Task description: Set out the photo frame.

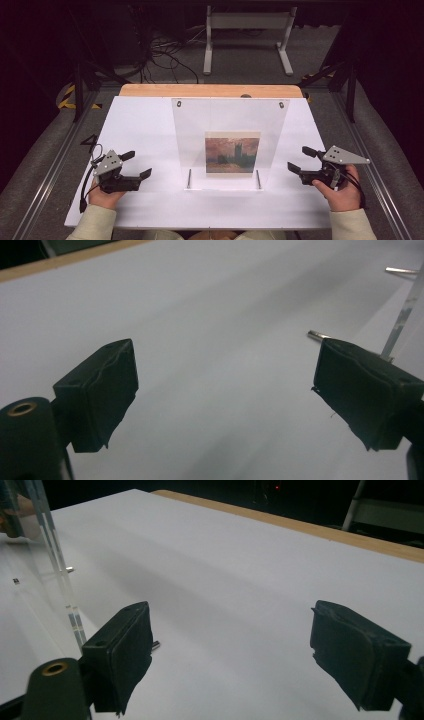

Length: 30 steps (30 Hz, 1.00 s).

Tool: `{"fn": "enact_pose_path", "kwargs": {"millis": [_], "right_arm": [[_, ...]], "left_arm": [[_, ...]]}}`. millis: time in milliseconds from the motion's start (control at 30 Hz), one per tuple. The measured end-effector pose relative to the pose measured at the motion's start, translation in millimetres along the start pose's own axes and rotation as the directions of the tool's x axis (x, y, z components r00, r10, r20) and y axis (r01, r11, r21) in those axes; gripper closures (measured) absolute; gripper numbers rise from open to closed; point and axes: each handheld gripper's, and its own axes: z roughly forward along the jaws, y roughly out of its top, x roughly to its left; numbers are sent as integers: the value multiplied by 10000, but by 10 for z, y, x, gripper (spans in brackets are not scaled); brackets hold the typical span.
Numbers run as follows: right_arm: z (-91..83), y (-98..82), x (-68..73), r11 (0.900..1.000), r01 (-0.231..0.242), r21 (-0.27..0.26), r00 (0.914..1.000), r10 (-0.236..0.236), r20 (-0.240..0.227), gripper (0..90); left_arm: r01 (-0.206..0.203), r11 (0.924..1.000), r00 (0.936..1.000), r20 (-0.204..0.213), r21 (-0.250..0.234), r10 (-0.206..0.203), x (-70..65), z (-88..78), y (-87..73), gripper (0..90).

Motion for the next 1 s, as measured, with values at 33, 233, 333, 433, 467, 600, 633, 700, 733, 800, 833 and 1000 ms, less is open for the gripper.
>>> {"fn": "enact_pose_path", "kwargs": {"millis": [33, 233, 333, 433, 467, 600, 633, 700, 733, 800, 833, 1000], "right_arm": [[20, -28, -5, 10000, -54, 21, 10000, 54, -40, 172], [137, -176, -30, 9991, -188, 369, 9998, 191, -84, 170], [175, -222, -30, 9987, -195, 480, 9998, 198, -73, 168], [250, -305, -19, 9963, -150, 846, 9998, 162, -134, 164], [250, -305, -19, 9963, -150, 846, 9998, 162, -134, 164], [285, -332, 0, 9946, -39, 1034, 9999, 52, -117, 167], [285, -332, 0, 9946, -39, 1034, 9999, 52, -117, 167], [293, -331, 17, 9939, 88, 1103, 10000, -83, -53, 169], [301, -330, 21, 9931, 122, 1169, 9999, -117, -54, 168], [310, -328, 26, 9920, 156, 1253, 9999, -155, -25, 160], [311, -328, 24, 9919, 141, 1264, 9999, -140, -24, 159], [312, -329, 14, 9918, 28, 1277, 10000, -30, 11, 149]], "left_arm": [[52, 10000, 10000, 62, -11, -52, 4, 8, -7, 105], [22, 9997, 9999, 128, 233, -25, -13, 61, -28, 105], [104, 9994, 9997, 209, 328, -111, -8, 80, -43, 105], [215, 9989, 9994, 273, 411, -227, -7, 97, -51, 105], [220, 9990, 9993, 278, 401, -231, -7, 97, -51, 105], [217, 9989, 9993, 286, 419, -230, 0, 100, -55, 105], [217, 9989, 9993, 286, 419, -230, 0, 100, -55, 105], [218, 9988, 9994, 269, 432, -230, -3, 103, -55, 105], [211, 9988, 9994, 252, 444, -222, -3, 104, -55, 105], [207, 9988, 9994, 253, 451, -219, -1, 104, -55, 105], [214, 9987, 9994, 246, 452, -226, -2, 103, -55, 105], [219, 9987, 9995, 229, 466, -230, -2, 105, -55, 106]]}}
